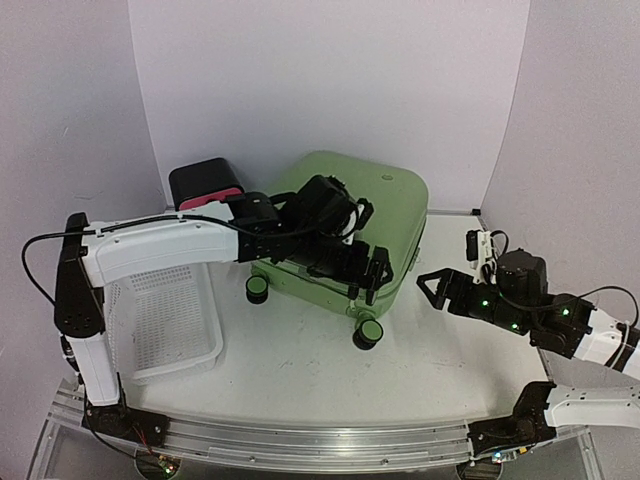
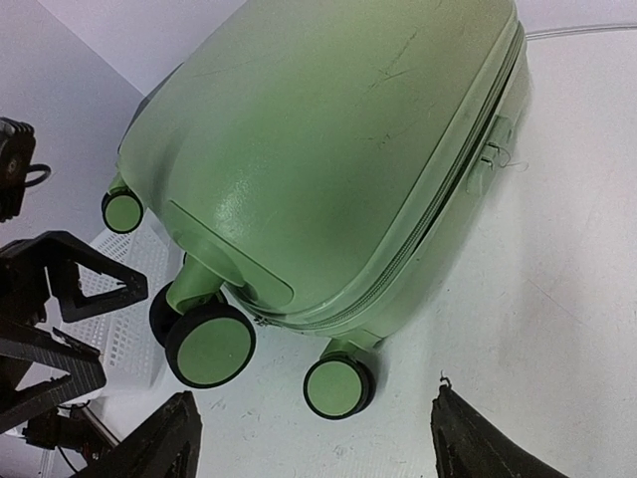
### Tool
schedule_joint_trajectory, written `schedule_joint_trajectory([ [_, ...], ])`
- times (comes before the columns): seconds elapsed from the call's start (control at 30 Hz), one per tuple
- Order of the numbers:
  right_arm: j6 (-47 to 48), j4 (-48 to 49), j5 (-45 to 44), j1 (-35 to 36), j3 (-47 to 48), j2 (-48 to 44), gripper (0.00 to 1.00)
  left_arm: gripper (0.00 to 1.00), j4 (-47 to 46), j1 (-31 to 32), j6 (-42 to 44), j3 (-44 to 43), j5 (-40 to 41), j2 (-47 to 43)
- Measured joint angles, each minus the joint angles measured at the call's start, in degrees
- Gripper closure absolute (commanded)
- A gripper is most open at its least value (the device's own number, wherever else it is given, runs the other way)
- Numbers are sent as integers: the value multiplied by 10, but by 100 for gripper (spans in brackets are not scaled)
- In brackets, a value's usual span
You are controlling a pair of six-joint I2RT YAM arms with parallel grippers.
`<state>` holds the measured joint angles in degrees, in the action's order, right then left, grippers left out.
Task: Open, take out, and arrange the luggage
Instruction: Pick up the wheels of luggage from the luggage.
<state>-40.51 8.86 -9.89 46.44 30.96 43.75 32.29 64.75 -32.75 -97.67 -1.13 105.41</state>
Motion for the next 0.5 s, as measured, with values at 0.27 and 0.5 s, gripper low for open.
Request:
schedule_joint_trajectory([
  [0.27,-3,-1,-4,0,0,-4,15,1,84,25,8,-113,73,76],
  [0.5,-20,-16,-48,0,-6,-56,14,5,152,33,0,-141,130,115],
])
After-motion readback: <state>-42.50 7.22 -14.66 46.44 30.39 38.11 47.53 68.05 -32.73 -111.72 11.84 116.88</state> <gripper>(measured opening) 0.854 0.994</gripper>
